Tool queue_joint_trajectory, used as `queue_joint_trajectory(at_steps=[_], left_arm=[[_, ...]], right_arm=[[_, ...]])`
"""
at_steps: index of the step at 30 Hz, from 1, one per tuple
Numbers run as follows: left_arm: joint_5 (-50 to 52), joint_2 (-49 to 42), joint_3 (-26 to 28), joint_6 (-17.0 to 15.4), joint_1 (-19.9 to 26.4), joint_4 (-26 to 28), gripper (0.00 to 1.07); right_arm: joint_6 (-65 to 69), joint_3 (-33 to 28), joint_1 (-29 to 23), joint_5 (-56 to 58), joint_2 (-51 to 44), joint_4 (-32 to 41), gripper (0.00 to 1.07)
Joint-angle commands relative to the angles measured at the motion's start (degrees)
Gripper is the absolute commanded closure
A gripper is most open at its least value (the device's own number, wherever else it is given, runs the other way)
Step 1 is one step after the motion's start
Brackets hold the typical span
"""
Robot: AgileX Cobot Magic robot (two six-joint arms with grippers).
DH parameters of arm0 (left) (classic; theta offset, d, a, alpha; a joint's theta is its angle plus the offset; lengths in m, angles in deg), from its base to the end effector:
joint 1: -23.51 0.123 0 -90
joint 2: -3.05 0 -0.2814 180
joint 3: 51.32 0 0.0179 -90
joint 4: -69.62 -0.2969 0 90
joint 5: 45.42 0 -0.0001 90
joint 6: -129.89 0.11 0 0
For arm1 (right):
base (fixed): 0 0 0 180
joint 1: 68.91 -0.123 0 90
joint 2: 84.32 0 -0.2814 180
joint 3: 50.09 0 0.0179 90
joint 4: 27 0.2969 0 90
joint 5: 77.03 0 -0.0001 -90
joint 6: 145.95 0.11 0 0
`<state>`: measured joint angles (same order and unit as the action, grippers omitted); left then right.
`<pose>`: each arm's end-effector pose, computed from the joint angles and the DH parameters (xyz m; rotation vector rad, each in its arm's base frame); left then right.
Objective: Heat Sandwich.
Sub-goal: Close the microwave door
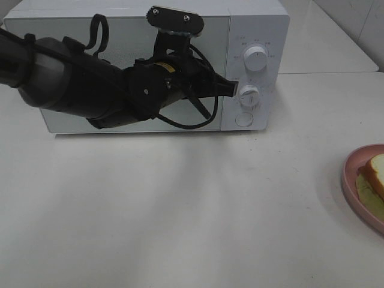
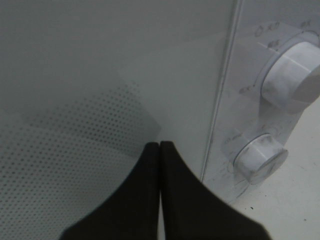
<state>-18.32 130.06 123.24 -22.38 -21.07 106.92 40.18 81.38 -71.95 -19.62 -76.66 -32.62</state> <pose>0.3772 -0.3291 0.1238 0.4488 1.8716 -0.3308 0.0588 -0.0060 0.2968 0.0546 1.9783 -0.0122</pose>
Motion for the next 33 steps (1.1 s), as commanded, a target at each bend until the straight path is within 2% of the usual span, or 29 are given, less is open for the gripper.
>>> queue_joint_trajectory(at_steps=[1,6,10,16,26,30,31,33], left_arm=[[4.98,-1.26,1.15,-0.11,1.49,2.46,1.07],[4.53,-3.44,-0.74,-0.11,0.17,3.61,1.07],[4.58,-6.47,-5.79,-0.11,-1.03,3.95,1.07],[3.21,-9.57,-10.03,-0.11,-1.83,4.18,1.07],[-11.17,-17.7,-17.65,-0.17,-2.23,4.35,1.07],[-16.39,-21.03,-20.91,-0.23,-2.23,6.19,1.04],[-17.53,-21.94,-21.83,-0.23,-2.23,6.25,0.98],[-19.08,-24.12,-24.18,-0.34,-2.23,6.25,0.59]], right_arm=[[-0.74,0.0,0.46,-0.23,-1.6,0.06,0.35],[-0.74,0.0,0.46,-0.23,-1.6,0.06,0.35],[-0.74,0.0,0.46,-0.23,-1.6,0.06,0.35],[-0.74,0.0,0.46,-0.23,-1.6,0.06,0.35],[-0.74,0.0,0.46,-0.23,-1.6,0.06,0.35],[-0.74,0.0,0.46,-0.23,-1.6,0.06,0.35],[-0.74,0.0,0.46,-0.23,-1.6,0.06,0.35],[-0.74,0.0,0.46,-0.23,-1.6,0.06,0.35]])
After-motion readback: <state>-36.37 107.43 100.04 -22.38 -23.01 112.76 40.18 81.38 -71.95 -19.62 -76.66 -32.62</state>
